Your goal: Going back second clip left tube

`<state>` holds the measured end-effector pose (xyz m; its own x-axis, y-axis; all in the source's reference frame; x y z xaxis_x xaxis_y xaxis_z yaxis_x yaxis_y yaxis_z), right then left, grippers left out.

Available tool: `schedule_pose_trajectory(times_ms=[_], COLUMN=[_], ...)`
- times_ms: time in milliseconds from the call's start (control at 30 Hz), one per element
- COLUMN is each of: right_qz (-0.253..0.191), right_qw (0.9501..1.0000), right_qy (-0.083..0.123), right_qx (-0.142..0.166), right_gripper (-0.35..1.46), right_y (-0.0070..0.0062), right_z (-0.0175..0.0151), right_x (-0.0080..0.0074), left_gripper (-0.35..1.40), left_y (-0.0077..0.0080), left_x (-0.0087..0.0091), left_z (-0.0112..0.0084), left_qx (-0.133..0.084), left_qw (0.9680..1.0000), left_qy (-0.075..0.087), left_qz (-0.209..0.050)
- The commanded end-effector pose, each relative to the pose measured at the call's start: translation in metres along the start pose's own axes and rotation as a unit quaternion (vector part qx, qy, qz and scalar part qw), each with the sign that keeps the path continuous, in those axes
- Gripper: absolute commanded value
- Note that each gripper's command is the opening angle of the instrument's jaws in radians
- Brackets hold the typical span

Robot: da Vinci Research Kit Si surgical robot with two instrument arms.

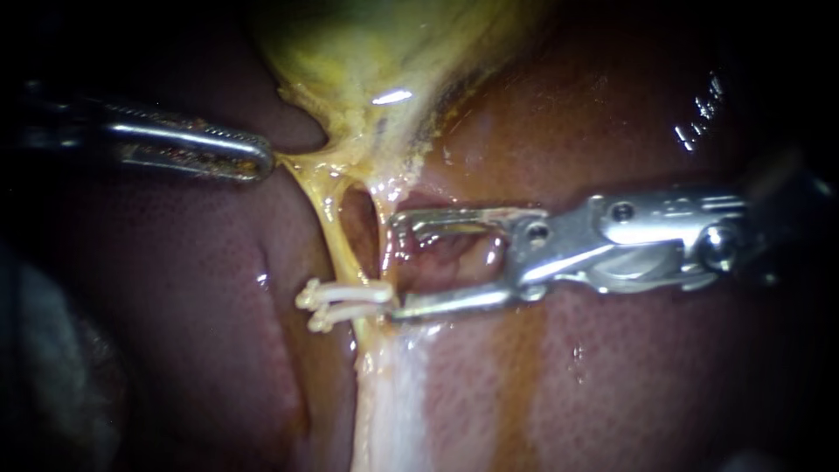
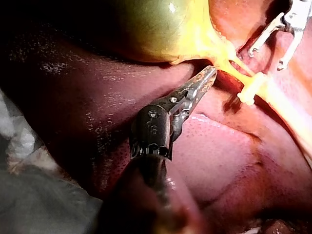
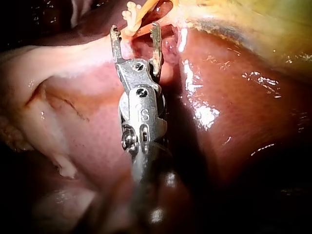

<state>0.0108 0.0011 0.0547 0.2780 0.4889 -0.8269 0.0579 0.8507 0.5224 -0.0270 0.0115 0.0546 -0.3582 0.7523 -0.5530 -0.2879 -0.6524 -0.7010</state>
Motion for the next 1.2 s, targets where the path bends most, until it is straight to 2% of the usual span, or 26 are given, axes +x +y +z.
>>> schedule_pose_trajectory(times_ms=[33, 367, 667, 833, 1067, 1200], right_qz=[-0.001, -0.011, -0.013, -0.013, -0.013, -0.013], right_qw=[1.0000, 0.9999, 0.9998, 0.9998, 0.9998, 0.9998], right_qy=[0.000, 0.001, 0.002, 0.002, 0.002, 0.002], right_qx=[0.002, 0.011, 0.014, 0.014, 0.014, 0.014], right_gripper=[0.50, 0.50, 0.50, 0.50, 0.50, 0.50], right_y=[-0.0001, -0.0009, -0.0009, -0.0010, -0.0010, -0.0011], right_z=[-0.0007, -0.0045, -0.0059, -0.0059, -0.0060, -0.0061], right_x=[-0.0001, 0.0002, 0.0004, 0.0004, 0.0004, 0.0004], left_gripper=[-0.35, -0.35, -0.35, -0.35, -0.35, -0.35], left_y=[0.0000, 0.0000, 0.0001, 0.0002, -0.0001, -0.0001], left_x=[0.0000, 0.0000, -0.0004, -0.0013, -0.0031, -0.0038], left_z=[0.0000, -0.0001, 0.0005, 0.0021, 0.0054, 0.0065], left_qx=[0.000, -0.001, -0.001, -0.006, -0.013, -0.016], left_qw=[1.0000, 1.0000, 1.0000, 1.0000, 0.9999, 0.9999], left_qy=[0.000, 0.000, 0.000, -0.002, -0.004, -0.006], left_qz=[0.000, 0.000, -0.002, 0.001, 0.001, -0.002])
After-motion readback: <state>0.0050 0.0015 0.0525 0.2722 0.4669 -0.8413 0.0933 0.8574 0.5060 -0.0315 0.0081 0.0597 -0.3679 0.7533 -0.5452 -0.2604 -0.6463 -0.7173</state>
